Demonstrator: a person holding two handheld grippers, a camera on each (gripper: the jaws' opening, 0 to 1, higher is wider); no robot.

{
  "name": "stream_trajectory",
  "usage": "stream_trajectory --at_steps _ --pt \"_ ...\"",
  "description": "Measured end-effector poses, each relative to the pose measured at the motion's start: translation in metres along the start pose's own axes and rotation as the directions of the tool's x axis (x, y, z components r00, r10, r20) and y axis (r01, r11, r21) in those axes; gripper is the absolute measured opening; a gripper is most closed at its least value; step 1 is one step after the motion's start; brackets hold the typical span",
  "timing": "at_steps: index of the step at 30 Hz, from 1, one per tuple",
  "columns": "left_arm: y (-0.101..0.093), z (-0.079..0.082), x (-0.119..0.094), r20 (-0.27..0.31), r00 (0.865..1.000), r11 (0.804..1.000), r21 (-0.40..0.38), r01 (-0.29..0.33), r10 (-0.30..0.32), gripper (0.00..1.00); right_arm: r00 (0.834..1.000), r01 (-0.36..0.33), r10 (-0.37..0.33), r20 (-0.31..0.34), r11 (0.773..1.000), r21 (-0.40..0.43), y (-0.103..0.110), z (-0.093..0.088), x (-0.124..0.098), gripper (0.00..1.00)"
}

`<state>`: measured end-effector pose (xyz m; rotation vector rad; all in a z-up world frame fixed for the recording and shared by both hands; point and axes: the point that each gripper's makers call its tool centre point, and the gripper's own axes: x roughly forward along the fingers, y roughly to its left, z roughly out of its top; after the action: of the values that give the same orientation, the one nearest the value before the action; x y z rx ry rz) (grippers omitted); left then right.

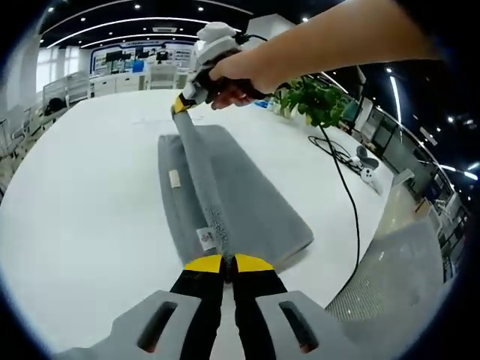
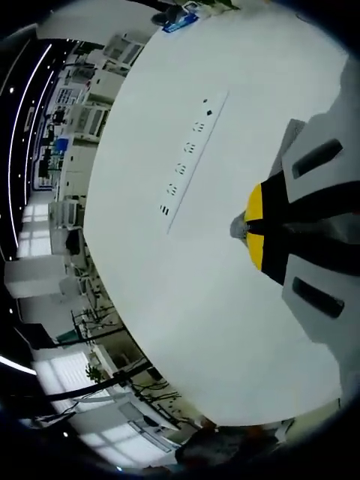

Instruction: Fold the towel on the table until its edges align and the towel forms a compact rectangular stack.

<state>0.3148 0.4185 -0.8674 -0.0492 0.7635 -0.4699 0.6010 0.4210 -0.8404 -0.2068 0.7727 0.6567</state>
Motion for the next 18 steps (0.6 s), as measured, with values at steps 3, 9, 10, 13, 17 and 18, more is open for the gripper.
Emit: stream_trajectory --at_steps 3,9,10,13,17,18 --pt "0.004 -0.003 0.002 -0.010 1.000 1.000 -0.005 -0.007 0.007 0.04 1.000 -0.001 0.001 0.001 1.000 -0.009 0.003 0.000 0.004 0.00" --pt "0.008 -0.009 0.003 -0.031 0.999 1.000 -0.017 -0.014 0.014 0.04 1.000 -0.002 0.002 0.000 1.000 -0.024 0.006 -0.003 0.014 0.00" --pt "0.009 -0.011 0.004 -0.041 0.999 1.000 -0.016 -0.017 0.016 0.04 1.000 -0.003 0.003 -0.001 1.000 -0.023 0.006 -0.003 0.015 0.00" --pt "0.013 -0.015 0.006 -0.060 0.998 1.000 -0.019 -0.022 0.021 0.04 1.000 -0.001 0.001 -0.003 0.999 -0.034 0.008 -0.005 0.019 0.00" --pt "0.016 -0.019 0.008 -0.076 0.997 0.999 -0.022 -0.024 0.022 0.05 1.000 0.003 -0.003 -0.003 0.999 -0.039 0.008 -0.008 0.025 0.00" --pt "0.017 -0.021 0.009 -0.084 0.996 0.999 -0.020 -0.024 0.022 0.05 1.000 0.003 -0.004 -0.005 0.999 -0.038 0.008 -0.009 0.026 0.01"
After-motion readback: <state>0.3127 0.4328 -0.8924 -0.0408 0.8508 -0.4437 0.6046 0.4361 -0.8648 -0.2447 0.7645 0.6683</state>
